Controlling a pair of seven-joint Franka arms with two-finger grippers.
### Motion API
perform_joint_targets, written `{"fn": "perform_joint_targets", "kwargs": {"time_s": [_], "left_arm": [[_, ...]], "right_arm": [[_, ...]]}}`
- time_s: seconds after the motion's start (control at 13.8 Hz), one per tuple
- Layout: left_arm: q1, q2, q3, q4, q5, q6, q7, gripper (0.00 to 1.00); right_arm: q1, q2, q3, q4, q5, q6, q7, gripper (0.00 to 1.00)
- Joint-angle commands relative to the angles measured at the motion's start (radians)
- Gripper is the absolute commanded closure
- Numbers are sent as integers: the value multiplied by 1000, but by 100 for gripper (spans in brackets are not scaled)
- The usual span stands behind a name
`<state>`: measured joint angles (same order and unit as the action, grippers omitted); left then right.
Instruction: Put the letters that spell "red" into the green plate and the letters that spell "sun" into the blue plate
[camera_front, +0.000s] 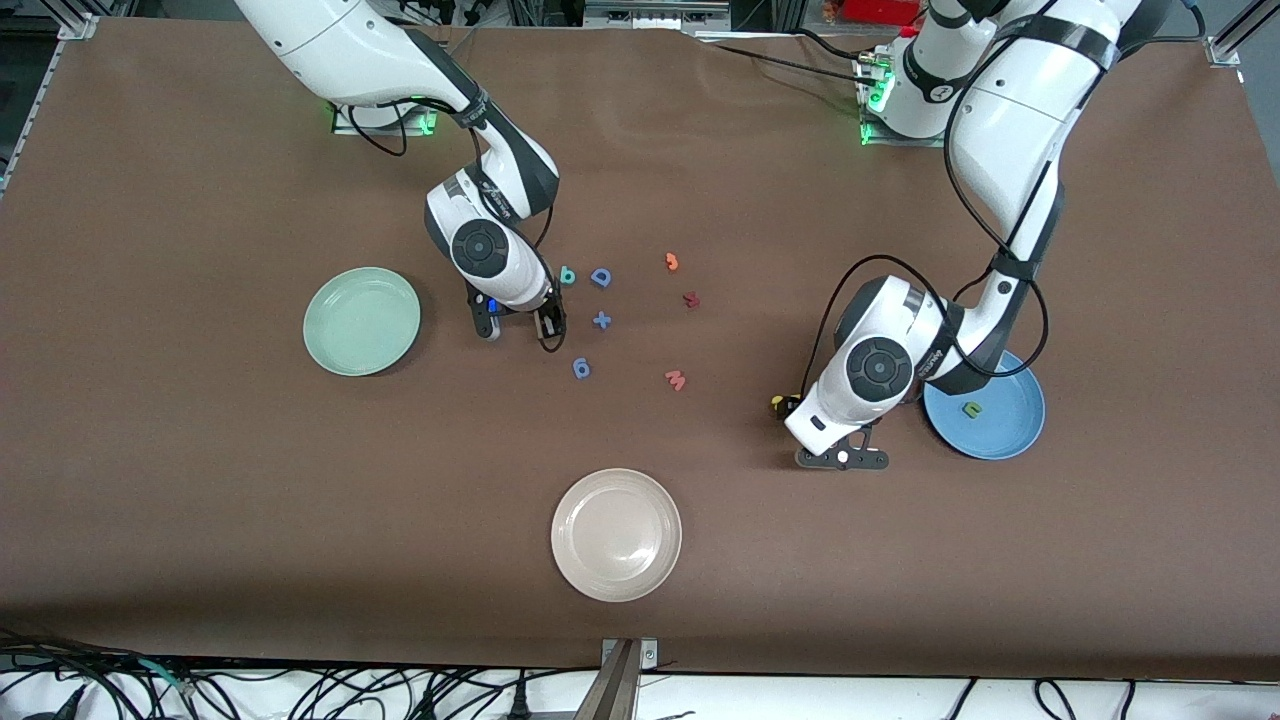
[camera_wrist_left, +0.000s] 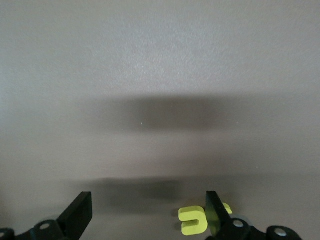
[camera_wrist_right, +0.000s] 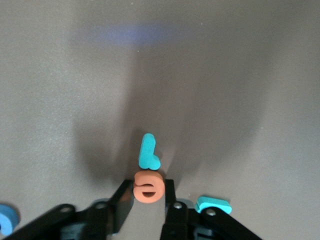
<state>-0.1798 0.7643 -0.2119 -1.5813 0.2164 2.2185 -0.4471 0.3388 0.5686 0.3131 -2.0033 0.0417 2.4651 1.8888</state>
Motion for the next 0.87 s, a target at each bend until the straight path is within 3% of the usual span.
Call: {"fn": "perform_joint_targets", "kwargs": {"time_s": [0.0,0.07,0.36,0.8], "left_arm": [[-6,1,2,0,29,3,-36,0],[-6,0,2,0,29,3,-45,0],[-12,4,2,0,29,3,-48,0],[-15,3,2,-14,29,3,-68,0]], "right_arm": [[3,19,0,-11,-17,20,9,91],[3,19,-2,-11,-17,20,9,95],[-3,-13,-9,-5,-17,-9,7,96],[-18,-211,-127,17,1,-352,-230,99]]}}
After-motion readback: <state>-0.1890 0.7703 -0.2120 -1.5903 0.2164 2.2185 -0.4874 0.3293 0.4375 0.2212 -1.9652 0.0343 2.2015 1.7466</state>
